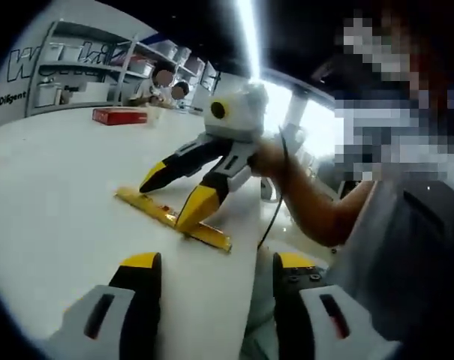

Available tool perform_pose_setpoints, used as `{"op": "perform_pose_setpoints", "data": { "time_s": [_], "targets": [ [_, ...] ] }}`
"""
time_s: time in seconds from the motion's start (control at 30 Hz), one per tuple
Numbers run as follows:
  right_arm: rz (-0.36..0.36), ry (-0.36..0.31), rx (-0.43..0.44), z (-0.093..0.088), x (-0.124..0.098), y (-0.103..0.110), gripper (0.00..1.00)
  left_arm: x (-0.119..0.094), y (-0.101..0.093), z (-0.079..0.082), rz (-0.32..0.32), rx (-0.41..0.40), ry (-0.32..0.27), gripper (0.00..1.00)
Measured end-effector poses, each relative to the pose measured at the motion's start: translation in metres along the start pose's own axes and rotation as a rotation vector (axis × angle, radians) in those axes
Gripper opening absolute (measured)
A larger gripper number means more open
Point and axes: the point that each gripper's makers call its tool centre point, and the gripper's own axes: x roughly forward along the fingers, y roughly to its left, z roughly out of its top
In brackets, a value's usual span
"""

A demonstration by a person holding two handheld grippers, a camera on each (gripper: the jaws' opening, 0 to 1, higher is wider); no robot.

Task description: Tear open the coffee pouch, take out the coffee, and pour the coffee from the pouch into the cup

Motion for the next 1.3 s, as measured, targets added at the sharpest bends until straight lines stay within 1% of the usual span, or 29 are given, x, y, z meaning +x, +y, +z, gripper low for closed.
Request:
{"op": "perform_pose_setpoints", "data": {
  "time_s": [0.13,0.23,0.33,0.4,0.43,0.47,0.5,0.53,0.57,0.63,0.7,0.77,0.87,0.93,0.97,1.03,1.1,1.2,1.27,1.3],
  "targets": [
    [0.0,0.009,-0.018,0.001,0.0,0.002,0.51,-0.002,0.004,0.002,0.013,0.006,-0.007,0.62],
    [-0.018,-0.004,-0.025,0.003,-0.009,0.003,0.51,-0.009,0.008,0.008,0.028,0.003,-0.035,0.62],
    [-0.034,-0.01,-0.027,0.003,-0.016,0.004,0.51,-0.014,0.013,0.014,0.056,0.005,-0.066,0.62],
    [-0.041,-0.005,-0.025,0.002,-0.02,0.006,0.5,-0.016,0.015,0.016,0.084,0.009,-0.066,0.62],
    [-0.042,-0.002,-0.028,0.001,-0.022,0.007,0.5,-0.017,0.017,0.015,0.115,0.02,-0.047,0.62],
    [-0.043,0.007,-0.032,0.0,-0.023,0.009,0.5,-0.02,0.02,0.014,0.168,0.042,-0.007,0.61],
    [-0.047,0.021,-0.038,-0.001,-0.025,0.01,0.5,-0.021,0.023,0.014,0.208,0.079,0.023,0.61],
    [-0.054,0.041,-0.043,-0.003,-0.026,0.011,0.49,-0.023,0.023,0.014,0.24,0.107,0.056,0.61],
    [-0.064,0.061,-0.046,-0.004,-0.028,0.013,0.48,-0.023,0.023,0.014,0.255,0.118,0.076,0.61],
    [-0.09,0.08,-0.051,-0.006,-0.03,0.014,0.47,-0.026,0.023,0.017,0.307,0.167,0.123,0.62],
    [-0.137,0.115,-0.062,-0.009,-0.031,0.014,0.46,-0.028,0.021,0.022,0.346,0.206,0.141,0.62],
    [-0.149,0.121,-0.06,-0.01,-0.03,0.019,0.44,-0.031,0.022,0.026,0.382,0.232,0.152,0.61],
    [-0.149,0.127,-0.049,-0.012,-0.029,0.024,0.41,-0.033,0.022,0.026,0.392,0.238,0.151,0.61],
    [-0.133,0.119,0.002,-0.013,-0.025,0.028,0.37,-0.036,0.021,0.025,0.385,0.231,0.135,0.6],
    [-0.134,0.117,0.002,-0.012,-0.024,0.028,0.35,-0.036,0.021,0.025,0.381,0.227,0.129,0.59],
    [-0.153,0.111,0.004,-0.008,-0.022,0.027,0.33,-0.04,0.022,0.029,0.379,0.213,0.096,0.58],
    [-0.17,0.111,-0.009,-0.003,-0.02,0.025,0.31,-0.042,0.023,0.03,0.38,0.209,0.085,0.57],
    [-0.208,0.154,-0.04,-0.003,-0.016,0.022,0.27,-0.045,0.023,0.03,0.39,0.216,0.078,0.55],
    [-0.22,0.168,-0.05,-0.003,-0.012,0.022,0.26,-0.047,0.024,0.03,0.391,0.218,0.074,0.54],
    [-0.237,0.193,-0.06,-0.006,-0.011,0.02,0.26,-0.048,0.023,0.029,0.39,0.214,0.072,0.53]
  ]
}}
